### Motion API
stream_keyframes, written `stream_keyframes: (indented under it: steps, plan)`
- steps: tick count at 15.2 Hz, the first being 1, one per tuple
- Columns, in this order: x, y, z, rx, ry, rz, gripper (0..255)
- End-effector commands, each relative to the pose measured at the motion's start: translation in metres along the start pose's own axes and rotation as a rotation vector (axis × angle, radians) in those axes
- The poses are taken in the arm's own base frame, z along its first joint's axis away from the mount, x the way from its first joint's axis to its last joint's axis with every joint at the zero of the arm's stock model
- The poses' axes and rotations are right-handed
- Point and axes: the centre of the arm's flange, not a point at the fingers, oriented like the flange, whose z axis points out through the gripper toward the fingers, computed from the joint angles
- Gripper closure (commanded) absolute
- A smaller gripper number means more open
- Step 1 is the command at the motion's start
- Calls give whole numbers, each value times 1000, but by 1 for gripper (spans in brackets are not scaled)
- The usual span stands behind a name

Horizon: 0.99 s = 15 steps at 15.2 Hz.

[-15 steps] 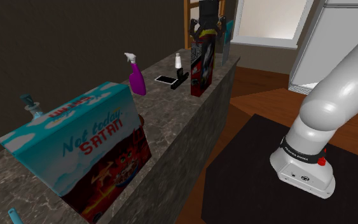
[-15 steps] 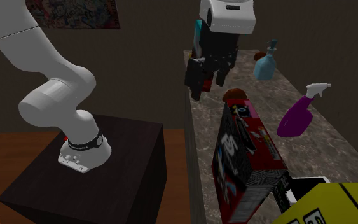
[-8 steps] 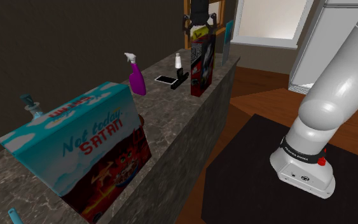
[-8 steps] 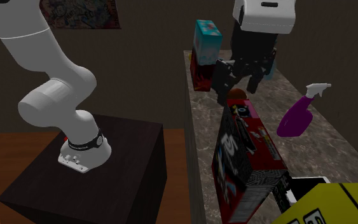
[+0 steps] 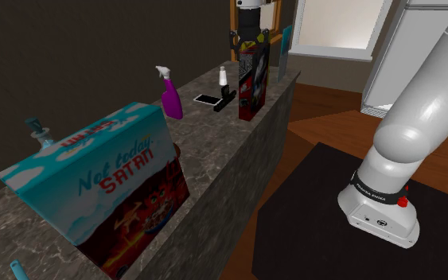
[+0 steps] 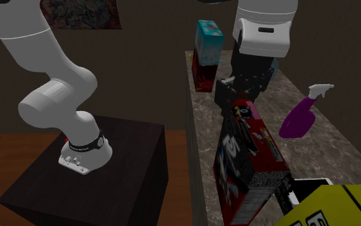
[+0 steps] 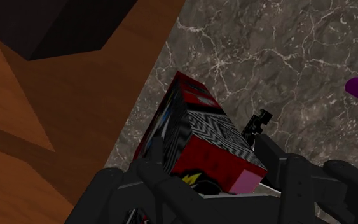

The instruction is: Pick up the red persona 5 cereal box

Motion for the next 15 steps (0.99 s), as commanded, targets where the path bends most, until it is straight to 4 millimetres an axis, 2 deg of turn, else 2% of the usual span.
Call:
stream_keyframes:
  steps: [1, 9, 15]
  plan:
    - [0, 0, 1, 0, 0, 0, 255]
    - [1, 0, 2, 0, 0, 0, 255]
    - [0, 0, -30, 0, 0, 0, 255]
